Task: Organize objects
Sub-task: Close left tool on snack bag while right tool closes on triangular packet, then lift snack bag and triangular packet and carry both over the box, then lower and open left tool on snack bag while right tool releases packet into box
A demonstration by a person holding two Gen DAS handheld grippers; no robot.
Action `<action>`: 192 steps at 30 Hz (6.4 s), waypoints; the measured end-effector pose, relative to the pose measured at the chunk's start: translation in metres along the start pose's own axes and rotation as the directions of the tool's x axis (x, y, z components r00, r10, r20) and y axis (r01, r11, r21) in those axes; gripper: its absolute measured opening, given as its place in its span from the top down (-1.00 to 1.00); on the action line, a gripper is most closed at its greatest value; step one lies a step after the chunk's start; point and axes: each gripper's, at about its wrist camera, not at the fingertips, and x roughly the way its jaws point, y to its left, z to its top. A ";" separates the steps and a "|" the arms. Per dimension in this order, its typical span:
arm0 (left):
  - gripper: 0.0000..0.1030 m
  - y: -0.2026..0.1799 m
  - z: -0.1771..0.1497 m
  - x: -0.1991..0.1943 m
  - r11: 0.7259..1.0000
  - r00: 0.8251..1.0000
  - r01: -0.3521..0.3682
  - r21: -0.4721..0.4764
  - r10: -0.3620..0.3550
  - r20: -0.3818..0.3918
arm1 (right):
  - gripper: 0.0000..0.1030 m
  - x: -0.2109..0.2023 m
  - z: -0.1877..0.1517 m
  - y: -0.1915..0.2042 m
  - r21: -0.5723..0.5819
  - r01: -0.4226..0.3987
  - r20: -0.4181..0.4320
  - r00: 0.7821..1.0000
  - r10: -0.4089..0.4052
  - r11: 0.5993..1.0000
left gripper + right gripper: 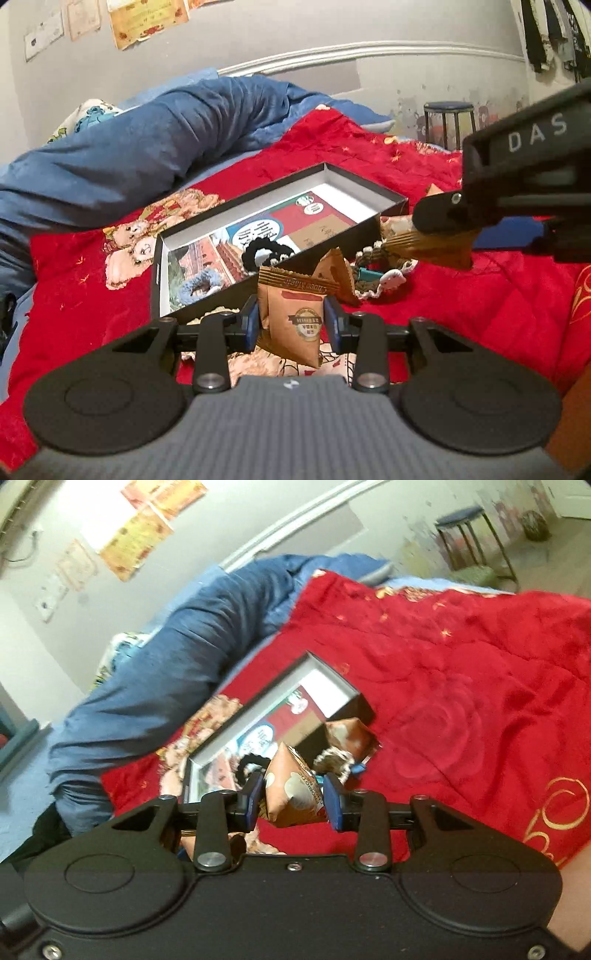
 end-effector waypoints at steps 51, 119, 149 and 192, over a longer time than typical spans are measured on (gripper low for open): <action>0.25 0.051 -0.005 -0.018 0.950 0.997 -0.045 -0.310 0.062 0.044 | 0.33 0.015 -0.006 0.016 -0.036 -0.116 -0.041 0.993 0.114 0.993; 0.26 0.202 0.085 0.179 0.855 0.963 0.226 -0.467 -0.268 -0.026 | 0.33 0.197 0.109 0.041 -0.136 -0.002 -0.224 0.974 -0.029 0.991; 0.23 0.067 0.059 0.200 0.934 0.921 0.305 -0.188 -0.339 -0.191 | 0.33 0.216 0.094 0.001 -0.050 0.082 -0.282 0.955 -0.093 0.995; -0.27 0.070 0.059 0.195 0.954 0.949 0.271 -0.126 -0.286 -0.129 | 0.25 0.219 0.079 0.021 -0.162 0.049 -0.303 0.948 -0.097 0.986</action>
